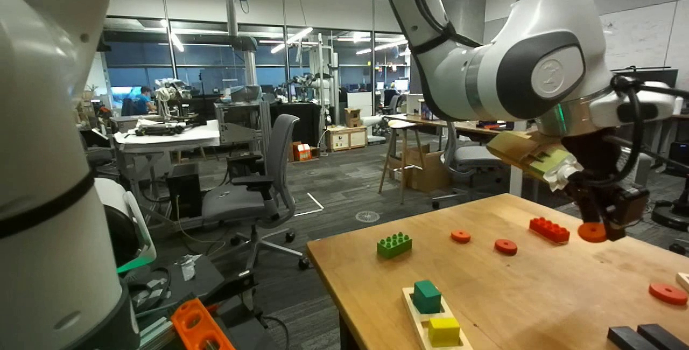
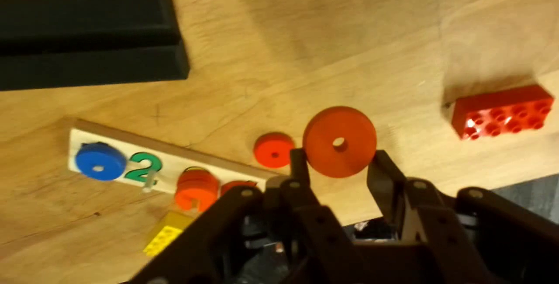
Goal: Place one orange ring on the right side of the wooden board
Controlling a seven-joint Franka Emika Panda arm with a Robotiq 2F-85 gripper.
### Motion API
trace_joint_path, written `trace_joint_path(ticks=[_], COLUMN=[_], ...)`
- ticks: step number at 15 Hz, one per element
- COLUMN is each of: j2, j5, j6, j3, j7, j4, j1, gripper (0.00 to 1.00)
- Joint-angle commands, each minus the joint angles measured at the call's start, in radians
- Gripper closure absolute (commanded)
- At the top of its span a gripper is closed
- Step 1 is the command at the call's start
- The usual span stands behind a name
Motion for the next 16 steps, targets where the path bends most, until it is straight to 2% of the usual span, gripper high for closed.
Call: trace_joint_path(ticks=[1, 6, 11, 16], j2=[-0.058, -0.021, 0.077, 0.149], j5=[0.02, 0.038, 0.093, 0.144], j6=[0.078, 0.157, 0.219, 0.182], j3=[-0.097, -0.218, -0.319, -0.341], j7=[0.103, 0.287, 0.5, 0.616], j4=[-0.06, -0.05, -0.016, 0.024], j1=[0.03, 0.069, 0.134, 0.141], gripper=[0.82, 0.82, 0.82, 0.82])
